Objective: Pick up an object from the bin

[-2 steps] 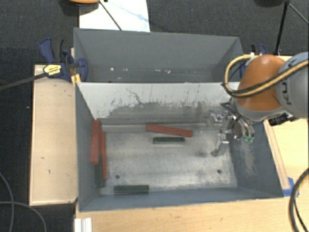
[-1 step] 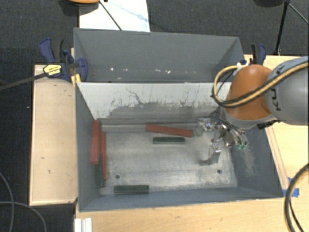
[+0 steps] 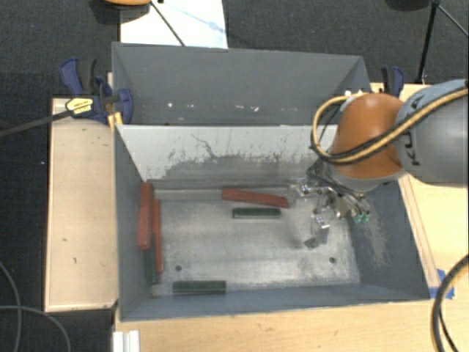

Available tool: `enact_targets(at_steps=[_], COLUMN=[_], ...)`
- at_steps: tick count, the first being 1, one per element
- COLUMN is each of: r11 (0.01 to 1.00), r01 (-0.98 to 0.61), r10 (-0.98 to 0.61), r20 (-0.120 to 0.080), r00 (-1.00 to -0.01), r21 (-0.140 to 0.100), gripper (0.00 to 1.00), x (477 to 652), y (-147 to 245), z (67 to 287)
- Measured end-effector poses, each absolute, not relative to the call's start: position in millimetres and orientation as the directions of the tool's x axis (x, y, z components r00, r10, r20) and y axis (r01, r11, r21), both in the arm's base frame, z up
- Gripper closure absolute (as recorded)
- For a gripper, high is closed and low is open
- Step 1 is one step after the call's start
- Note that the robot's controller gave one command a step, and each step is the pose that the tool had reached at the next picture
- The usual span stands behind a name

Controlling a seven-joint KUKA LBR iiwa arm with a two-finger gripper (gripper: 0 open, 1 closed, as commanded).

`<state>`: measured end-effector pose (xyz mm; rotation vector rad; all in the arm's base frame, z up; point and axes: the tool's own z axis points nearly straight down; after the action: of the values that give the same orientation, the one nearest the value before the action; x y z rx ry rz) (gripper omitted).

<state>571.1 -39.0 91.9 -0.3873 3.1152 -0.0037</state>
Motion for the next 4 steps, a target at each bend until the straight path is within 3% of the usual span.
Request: enact_targets(at_steps=[1,2,3,4], r11=[0.994,0.975,0.999,0.999], r01=[-0.106,-0.224,-0.039,-0.039], r10=[-0.106,-0.224,-0.039,-0.039], r20=[-0.004,-0.002,-0.003,-0.002], r00=[-0.994,-0.975,-0.999,-0.999], r21=[0.003,0.000,0.001,0.000], gripper=[0.00,0.00,1.00,1.00], x=[576.1,587.5,581.6,581.6], y=[-16.8,-13.2,21.9,21.9], z=[81.5,82.1,72.7,72.7])
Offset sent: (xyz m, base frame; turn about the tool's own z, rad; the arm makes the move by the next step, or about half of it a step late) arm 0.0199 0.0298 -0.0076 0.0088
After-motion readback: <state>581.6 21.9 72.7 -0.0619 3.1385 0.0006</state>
